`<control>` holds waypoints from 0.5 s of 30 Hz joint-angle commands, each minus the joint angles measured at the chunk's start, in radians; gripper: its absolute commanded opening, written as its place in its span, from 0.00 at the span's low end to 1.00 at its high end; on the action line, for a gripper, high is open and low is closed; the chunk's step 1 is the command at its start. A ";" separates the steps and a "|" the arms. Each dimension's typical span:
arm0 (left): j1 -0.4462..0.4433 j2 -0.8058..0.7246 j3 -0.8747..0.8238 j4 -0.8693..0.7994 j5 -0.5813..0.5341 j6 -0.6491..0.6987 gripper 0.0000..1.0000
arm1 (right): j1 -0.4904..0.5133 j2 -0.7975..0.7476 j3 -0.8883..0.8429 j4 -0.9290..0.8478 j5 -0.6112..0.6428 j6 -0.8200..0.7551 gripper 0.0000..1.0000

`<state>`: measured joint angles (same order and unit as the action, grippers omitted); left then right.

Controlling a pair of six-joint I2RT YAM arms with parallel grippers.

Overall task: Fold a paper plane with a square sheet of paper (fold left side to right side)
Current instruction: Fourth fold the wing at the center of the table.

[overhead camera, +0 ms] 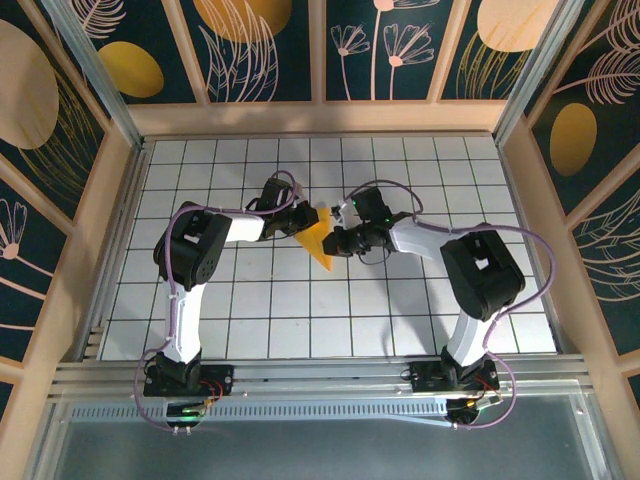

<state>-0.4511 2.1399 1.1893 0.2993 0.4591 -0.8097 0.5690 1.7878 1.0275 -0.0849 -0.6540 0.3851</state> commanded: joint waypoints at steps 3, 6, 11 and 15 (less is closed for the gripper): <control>0.004 0.027 -0.040 -0.117 -0.059 0.000 0.01 | 0.004 0.109 0.068 0.110 0.016 0.049 0.00; 0.003 0.026 -0.042 -0.115 -0.059 0.000 0.02 | 0.013 0.164 0.110 0.114 0.040 0.048 0.00; 0.004 0.025 -0.043 -0.114 -0.060 0.000 0.01 | 0.015 0.223 0.136 0.153 0.062 0.070 0.00; 0.003 0.025 -0.042 -0.115 -0.058 0.001 0.02 | 0.017 0.256 0.164 0.146 0.092 0.066 0.00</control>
<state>-0.4511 2.1399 1.1893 0.2996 0.4595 -0.8097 0.5777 2.0182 1.1530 0.0284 -0.5957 0.4442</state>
